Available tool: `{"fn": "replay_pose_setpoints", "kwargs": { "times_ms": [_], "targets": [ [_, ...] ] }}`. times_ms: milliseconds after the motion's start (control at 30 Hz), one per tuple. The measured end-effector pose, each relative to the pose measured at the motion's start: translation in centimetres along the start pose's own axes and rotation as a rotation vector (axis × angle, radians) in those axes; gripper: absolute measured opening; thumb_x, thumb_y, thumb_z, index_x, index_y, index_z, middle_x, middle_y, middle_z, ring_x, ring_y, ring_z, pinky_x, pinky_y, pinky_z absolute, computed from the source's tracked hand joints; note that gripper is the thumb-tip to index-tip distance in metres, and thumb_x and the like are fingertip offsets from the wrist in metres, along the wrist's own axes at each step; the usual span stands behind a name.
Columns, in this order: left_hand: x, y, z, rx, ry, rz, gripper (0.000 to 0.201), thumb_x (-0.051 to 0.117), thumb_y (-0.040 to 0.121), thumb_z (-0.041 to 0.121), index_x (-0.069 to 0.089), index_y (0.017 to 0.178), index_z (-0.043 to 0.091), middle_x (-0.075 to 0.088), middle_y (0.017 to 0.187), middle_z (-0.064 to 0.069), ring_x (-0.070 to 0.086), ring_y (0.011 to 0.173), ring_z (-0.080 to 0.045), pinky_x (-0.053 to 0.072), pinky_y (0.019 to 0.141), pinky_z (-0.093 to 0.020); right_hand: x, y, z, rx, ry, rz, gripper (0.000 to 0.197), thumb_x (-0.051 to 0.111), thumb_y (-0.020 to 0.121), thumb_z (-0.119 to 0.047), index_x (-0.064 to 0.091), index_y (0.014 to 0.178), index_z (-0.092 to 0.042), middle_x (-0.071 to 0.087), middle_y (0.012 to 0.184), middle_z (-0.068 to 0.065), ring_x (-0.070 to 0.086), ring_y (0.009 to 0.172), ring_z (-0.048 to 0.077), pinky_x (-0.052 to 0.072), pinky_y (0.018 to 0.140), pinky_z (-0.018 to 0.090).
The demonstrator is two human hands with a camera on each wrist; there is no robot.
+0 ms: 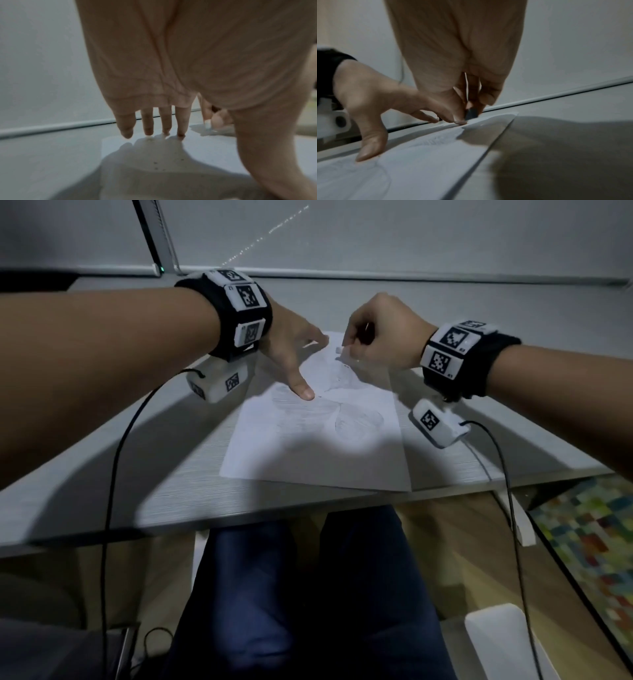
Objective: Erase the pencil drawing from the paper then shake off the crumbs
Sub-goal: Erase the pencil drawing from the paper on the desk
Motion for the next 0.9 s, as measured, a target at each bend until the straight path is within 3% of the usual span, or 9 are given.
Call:
{"fn": "replay_pose_setpoints", "kwargs": {
  "times_ms": [100, 233, 367, 433, 567, 733, 900],
  "targets": [
    [-0.3, -0.3, -0.4, 0.008, -0.047, -0.003, 0.115, 0.085, 0.071, 0.064, 0.026, 0.166, 0.035, 0.027, 0.17, 0.003, 0.028, 0.155, -0.022, 0.024, 0.121, -0.041, 0.7, 0.9, -0.2, 0.02, -0.047, -0.061, 0.009, 0.077, 0.086, -0.019, 0.081, 0.084, -0.011, 0.075, 0.078, 0.001, 0.067, 0.072, 0.015, 0.061, 0.073, 0.032],
    [0.3, -0.2, 0.1, -0.009, -0.036, 0.018, 0.131, 0.087, 0.061, 0.069, 0.02, 0.167, 0.03, 0.024, 0.17, 0.003, 0.027, 0.155, -0.026, 0.026, 0.121, -0.042, 1.1, 1.9, 0.2, 0.06, -0.075, -0.034, 0.011, 0.078, 0.085, -0.018, 0.081, 0.084, -0.007, 0.077, 0.082, 0.007, 0.07, 0.078, 0.021, 0.061, 0.075, 0.034],
    [0.7, 0.2, 0.0, -0.047, 0.02, 0.023, 0.145, 0.085, 0.049, 0.08, 0.019, 0.166, 0.024, 0.025, 0.167, 0.001, 0.032, 0.152, -0.03, 0.035, 0.118, -0.049, 1.5, 2.5, -1.1, -0.043, -0.002, -0.101, 0.01, 0.078, 0.082, -0.021, 0.082, 0.083, -0.012, 0.077, 0.078, 0.003, 0.066, 0.069, 0.014, 0.056, 0.069, 0.026],
    [0.8, 0.4, -0.4, -0.049, 0.011, 0.016, 0.149, 0.084, 0.048, 0.08, 0.015, 0.167, 0.025, 0.021, 0.169, 0.002, 0.028, 0.154, -0.028, 0.034, 0.119, -0.049, 1.8, 3.0, -1.5, -0.034, 0.014, -0.11, 0.009, 0.078, 0.081, -0.019, 0.083, 0.082, -0.012, 0.078, 0.077, 0.003, 0.063, 0.065, 0.01, 0.054, 0.068, 0.024],
    [1.1, 0.6, -0.8, -0.04, 0.008, 0.02, 0.143, 0.086, 0.06, 0.074, 0.007, 0.168, 0.024, 0.013, 0.173, 0.002, 0.019, 0.158, -0.024, 0.027, 0.123, -0.048, 1.8, 4.5, -1.4, 0.046, -0.042, -0.049, 0.009, 0.078, 0.081, -0.016, 0.082, 0.08, -0.009, 0.078, 0.08, 0.006, 0.069, 0.073, 0.017, 0.061, 0.075, 0.032],
    [1.2, 0.8, -0.9, -0.018, 0.006, 0.007, 0.141, 0.088, 0.057, 0.073, 0.007, 0.167, 0.037, 0.016, 0.171, 0.003, 0.023, 0.156, -0.028, 0.031, 0.119, -0.049, 2.2, 4.0, -2.3, -0.054, -0.039, -0.149, 0.008, 0.078, 0.08, -0.02, 0.08, 0.078, -0.013, 0.076, 0.076, 0.005, 0.065, 0.068, 0.018, 0.056, 0.07, 0.029],
    [1.2, 1.0, -1.1, -0.036, 0.004, 0.008, 0.145, 0.085, 0.059, 0.074, 0.001, 0.169, 0.03, 0.008, 0.174, 0.005, 0.015, 0.159, -0.025, 0.024, 0.123, -0.046, 1.9, 5.2, -1.7, 0.045, -0.046, -0.071, 0.006, 0.078, 0.08, -0.015, 0.081, 0.08, -0.01, 0.077, 0.078, 0.005, 0.066, 0.069, 0.015, 0.064, 0.077, 0.035]
  ]
}}
Point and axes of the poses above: each hand's wrist, its own y-axis towards the middle knuckle, its own x-axis out of the palm, z = x × y, the point moved 1 cm from there along y, towards the middle knuckle
